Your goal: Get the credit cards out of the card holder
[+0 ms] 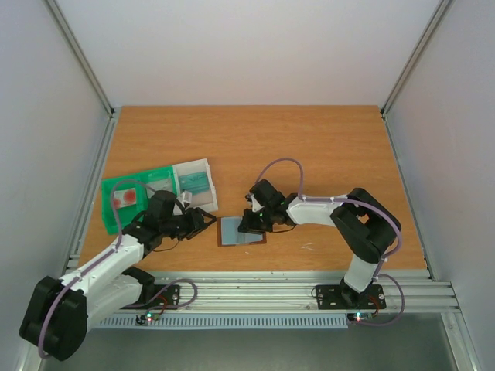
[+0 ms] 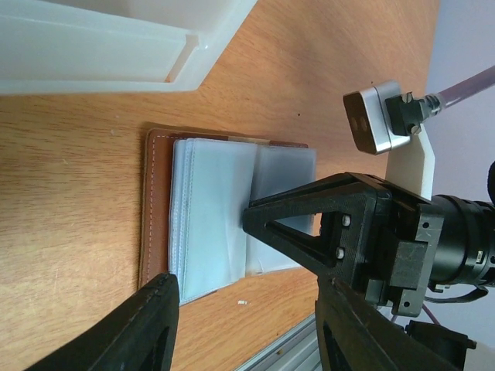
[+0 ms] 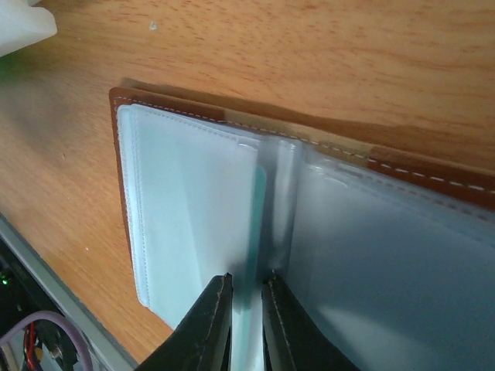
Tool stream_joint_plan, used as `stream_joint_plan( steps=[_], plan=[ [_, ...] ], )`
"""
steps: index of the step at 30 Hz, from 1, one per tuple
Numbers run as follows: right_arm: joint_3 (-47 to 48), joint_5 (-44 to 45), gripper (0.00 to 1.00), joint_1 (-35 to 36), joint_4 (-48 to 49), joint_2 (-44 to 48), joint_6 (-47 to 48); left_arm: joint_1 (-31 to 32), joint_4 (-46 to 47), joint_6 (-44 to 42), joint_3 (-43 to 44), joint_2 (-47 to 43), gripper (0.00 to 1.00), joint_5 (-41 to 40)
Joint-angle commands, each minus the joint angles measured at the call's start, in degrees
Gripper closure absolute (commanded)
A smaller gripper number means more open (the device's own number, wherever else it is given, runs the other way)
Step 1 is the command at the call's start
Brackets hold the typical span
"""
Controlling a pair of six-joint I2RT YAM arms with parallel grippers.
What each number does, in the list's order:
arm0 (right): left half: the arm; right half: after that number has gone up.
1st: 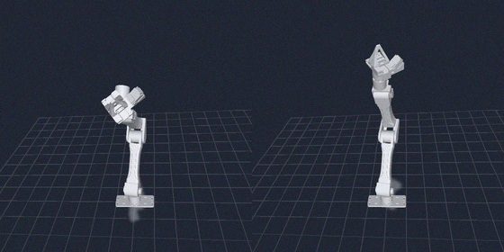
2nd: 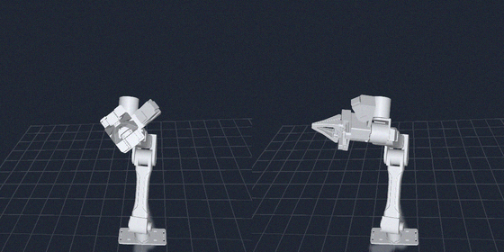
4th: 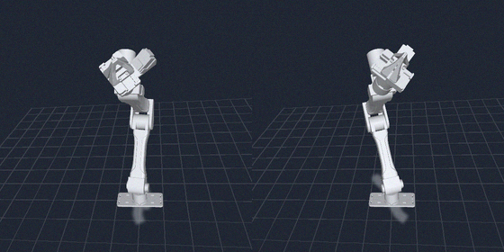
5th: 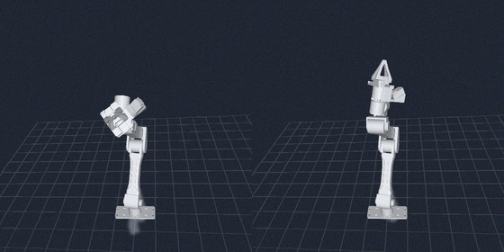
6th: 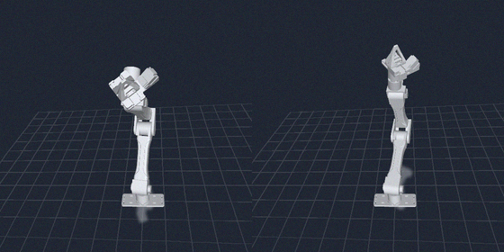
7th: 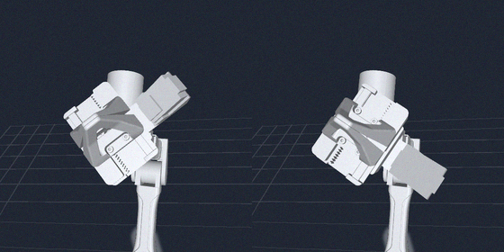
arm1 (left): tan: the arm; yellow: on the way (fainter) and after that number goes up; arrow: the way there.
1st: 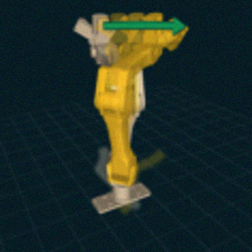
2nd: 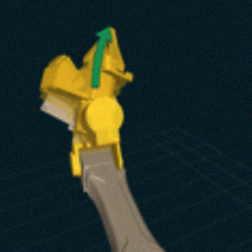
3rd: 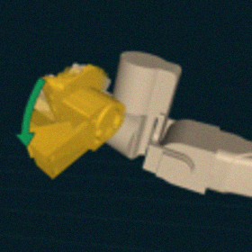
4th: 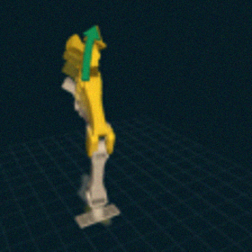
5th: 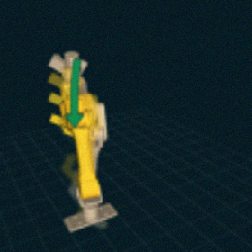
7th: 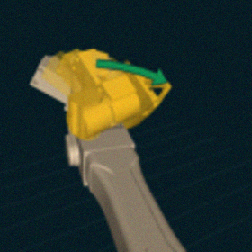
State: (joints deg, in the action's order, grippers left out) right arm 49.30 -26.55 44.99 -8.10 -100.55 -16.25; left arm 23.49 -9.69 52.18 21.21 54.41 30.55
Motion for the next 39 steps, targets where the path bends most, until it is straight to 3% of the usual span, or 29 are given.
stream_joint_plan(
  steps=[1,8,25,39],
  plan=[
    [0.27,0.51,0.9,0.36,-0.43,-1.6,-0.46,0.16,4.32,0.84,-0.67,0.83,0.5,1.22],
    [-1.91,2.44,0.95,0.36,0.0,-1.4,-0.1,0.16,6.95,1.72,-1.3,2.41,0.5,1.56],
    [-4.6,1.36,0.98,0.36,3.16,-1.36,-1.5,1.04,18.96,5.1,-3.5,9.07,0.51,0.63],
    [-5.35,1.06,0.98,0.36,3.7,-0.5,-1.52,8.59,27.27,6.78,-1.41,22.38,0.69,-4.39]
  ],
)
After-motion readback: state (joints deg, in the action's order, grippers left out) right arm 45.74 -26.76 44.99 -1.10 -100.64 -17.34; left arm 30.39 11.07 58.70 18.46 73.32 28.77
